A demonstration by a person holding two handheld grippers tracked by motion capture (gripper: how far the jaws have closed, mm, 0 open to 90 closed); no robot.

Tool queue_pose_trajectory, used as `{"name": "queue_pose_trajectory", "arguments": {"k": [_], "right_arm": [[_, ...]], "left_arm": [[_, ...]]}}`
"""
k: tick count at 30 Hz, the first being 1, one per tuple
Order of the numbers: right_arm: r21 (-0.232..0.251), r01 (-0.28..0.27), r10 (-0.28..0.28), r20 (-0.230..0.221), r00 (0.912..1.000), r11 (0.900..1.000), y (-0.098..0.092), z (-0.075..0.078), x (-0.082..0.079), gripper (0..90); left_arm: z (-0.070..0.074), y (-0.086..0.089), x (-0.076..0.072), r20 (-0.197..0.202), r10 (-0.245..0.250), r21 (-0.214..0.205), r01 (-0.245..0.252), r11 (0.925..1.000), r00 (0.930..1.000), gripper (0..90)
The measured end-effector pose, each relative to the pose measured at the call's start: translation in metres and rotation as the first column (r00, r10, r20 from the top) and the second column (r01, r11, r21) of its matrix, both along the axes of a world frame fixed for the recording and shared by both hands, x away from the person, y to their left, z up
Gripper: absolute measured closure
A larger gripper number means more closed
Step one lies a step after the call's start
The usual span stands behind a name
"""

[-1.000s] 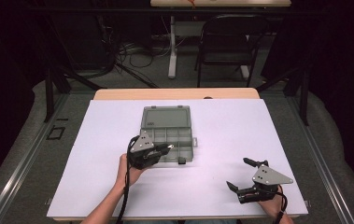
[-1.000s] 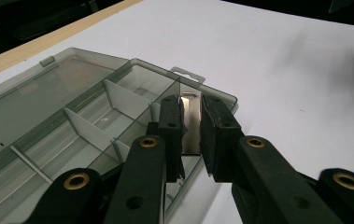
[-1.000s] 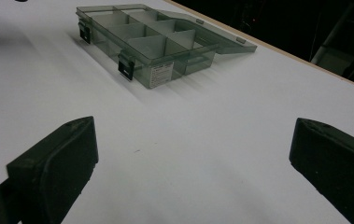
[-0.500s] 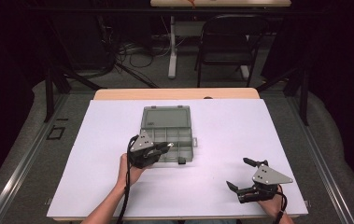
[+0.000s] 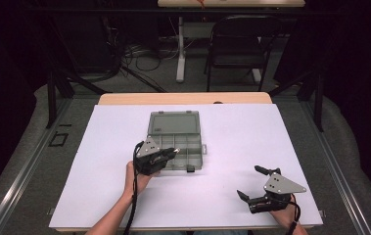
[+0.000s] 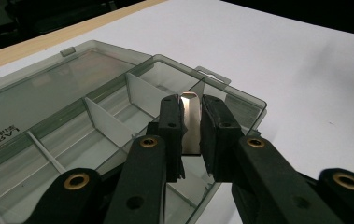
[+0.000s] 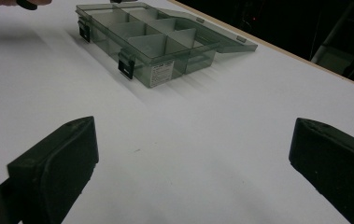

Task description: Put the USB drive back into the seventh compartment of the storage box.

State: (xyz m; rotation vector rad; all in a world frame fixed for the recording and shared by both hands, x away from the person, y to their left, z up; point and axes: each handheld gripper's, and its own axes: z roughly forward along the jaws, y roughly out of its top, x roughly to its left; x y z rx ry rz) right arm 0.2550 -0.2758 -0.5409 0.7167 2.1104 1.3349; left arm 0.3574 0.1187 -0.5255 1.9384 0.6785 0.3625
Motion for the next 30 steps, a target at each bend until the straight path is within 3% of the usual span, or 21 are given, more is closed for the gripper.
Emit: {"name": "queue_pose_trajectory", "arguments": {"k": [14,30], "right_arm": [[-0.003,0.0,0.0,-0.004,1.0,1.0,0.0,0.0,0.001,0.8],[-0.002,0.004,-0.004,-0.003,1.0,1.0,0.0,0.0,0.001,0.9]], "left_arm": [[-0.003,-0.004,0.004,-0.019,0.056,0.012,-0.056,0.9983,0.9982,78.8],[-0.004,-0.011,0.008,-0.047,0.065,0.019,-0.064,0.9977,0.9967,78.7]]}}
